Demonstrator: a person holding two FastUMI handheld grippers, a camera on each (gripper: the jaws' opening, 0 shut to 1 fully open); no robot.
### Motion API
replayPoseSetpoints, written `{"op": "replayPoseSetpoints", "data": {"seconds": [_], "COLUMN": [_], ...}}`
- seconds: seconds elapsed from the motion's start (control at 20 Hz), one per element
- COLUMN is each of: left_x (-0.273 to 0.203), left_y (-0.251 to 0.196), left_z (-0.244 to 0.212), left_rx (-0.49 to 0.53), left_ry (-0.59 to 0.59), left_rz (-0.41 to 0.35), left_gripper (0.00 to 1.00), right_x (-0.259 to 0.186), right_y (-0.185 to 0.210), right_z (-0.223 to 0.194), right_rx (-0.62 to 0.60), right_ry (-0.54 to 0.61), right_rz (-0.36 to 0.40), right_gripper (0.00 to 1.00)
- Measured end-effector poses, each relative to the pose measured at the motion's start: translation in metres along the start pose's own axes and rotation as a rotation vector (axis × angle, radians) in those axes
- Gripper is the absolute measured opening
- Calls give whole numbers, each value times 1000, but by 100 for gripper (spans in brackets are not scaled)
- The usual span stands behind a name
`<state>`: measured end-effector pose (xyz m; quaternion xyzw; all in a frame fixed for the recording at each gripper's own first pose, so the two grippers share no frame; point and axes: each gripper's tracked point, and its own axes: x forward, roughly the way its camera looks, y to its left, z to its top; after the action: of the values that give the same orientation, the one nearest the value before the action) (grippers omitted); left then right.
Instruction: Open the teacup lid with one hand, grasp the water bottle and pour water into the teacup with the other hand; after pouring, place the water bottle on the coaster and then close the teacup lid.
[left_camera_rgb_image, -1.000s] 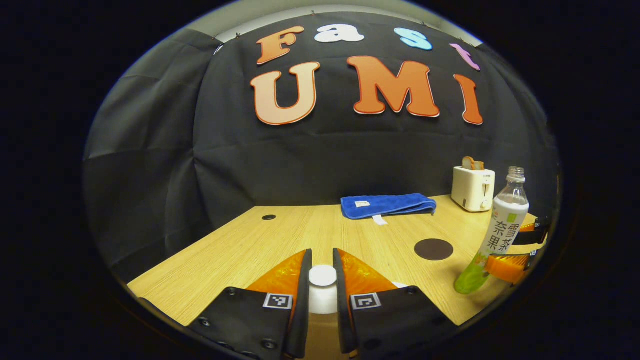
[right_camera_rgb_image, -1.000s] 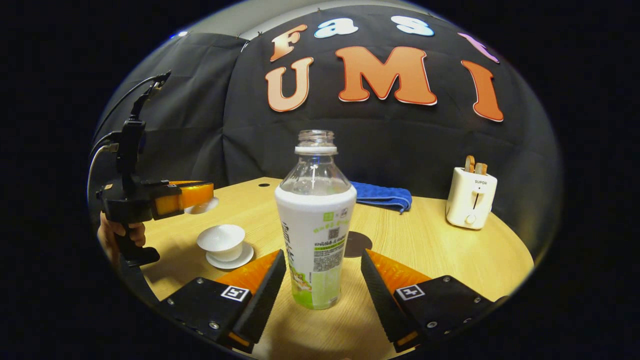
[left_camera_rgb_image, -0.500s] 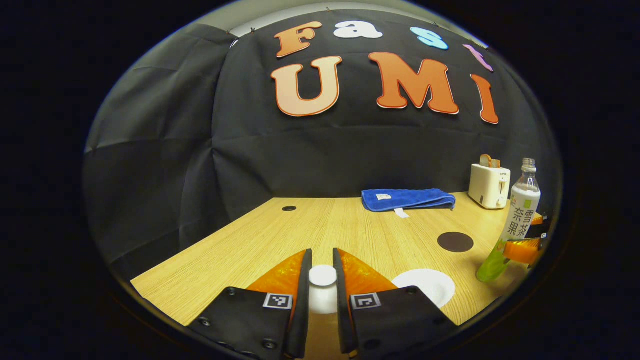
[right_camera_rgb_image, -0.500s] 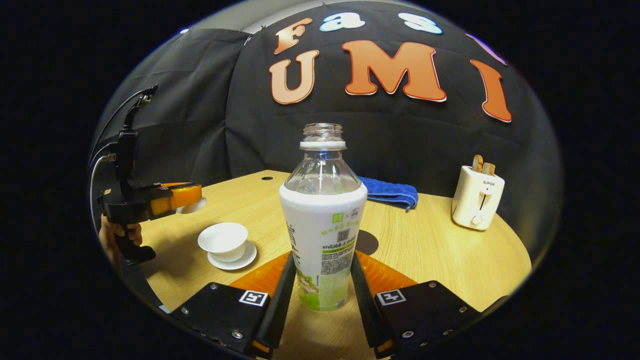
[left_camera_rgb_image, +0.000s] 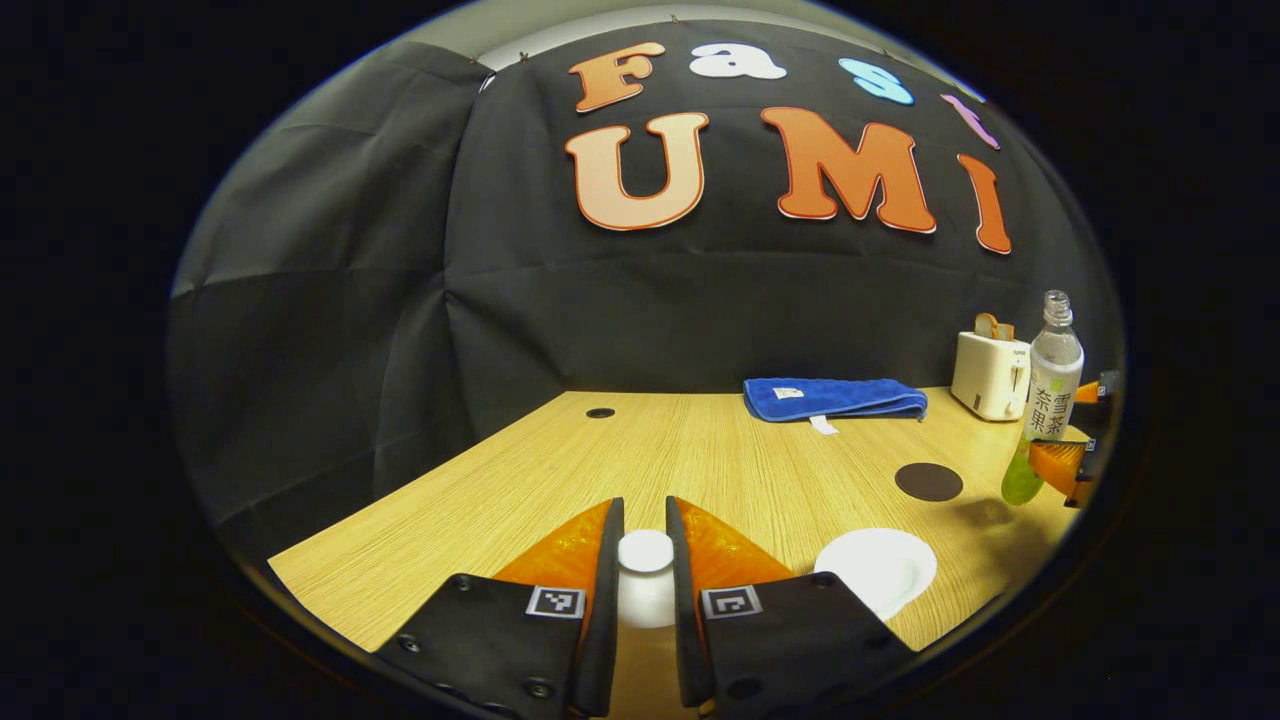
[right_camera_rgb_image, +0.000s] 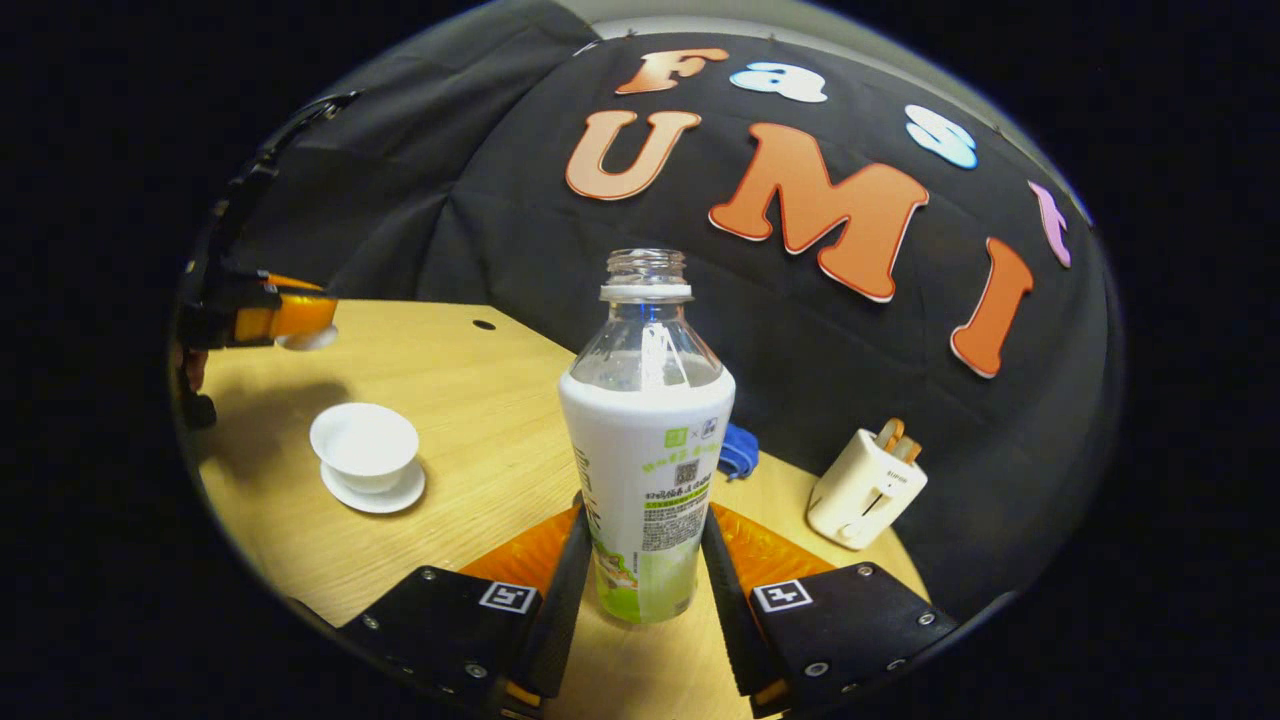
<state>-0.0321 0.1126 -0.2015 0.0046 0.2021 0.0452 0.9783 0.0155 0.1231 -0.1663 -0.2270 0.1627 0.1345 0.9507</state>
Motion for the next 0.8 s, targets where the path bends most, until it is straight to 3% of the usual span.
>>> {"op": "replayPoseSetpoints", "data": {"seconds": [0.5, 0.8], "left_x": [-2, -1], "left_y": [13, 22], "left_z": [-10, -17], "left_rx": [-15, -23], "left_ry": [0, 6], "left_rz": [8, 20], "left_gripper": [26, 27], "right_x": [12, 16], "right_y": [8, 23], "right_z": [7, 7], "right_rx": [-393, -630], "right_ry": [2, -29], "right_rz": [-56, -33], "right_gripper": [64, 64]}}
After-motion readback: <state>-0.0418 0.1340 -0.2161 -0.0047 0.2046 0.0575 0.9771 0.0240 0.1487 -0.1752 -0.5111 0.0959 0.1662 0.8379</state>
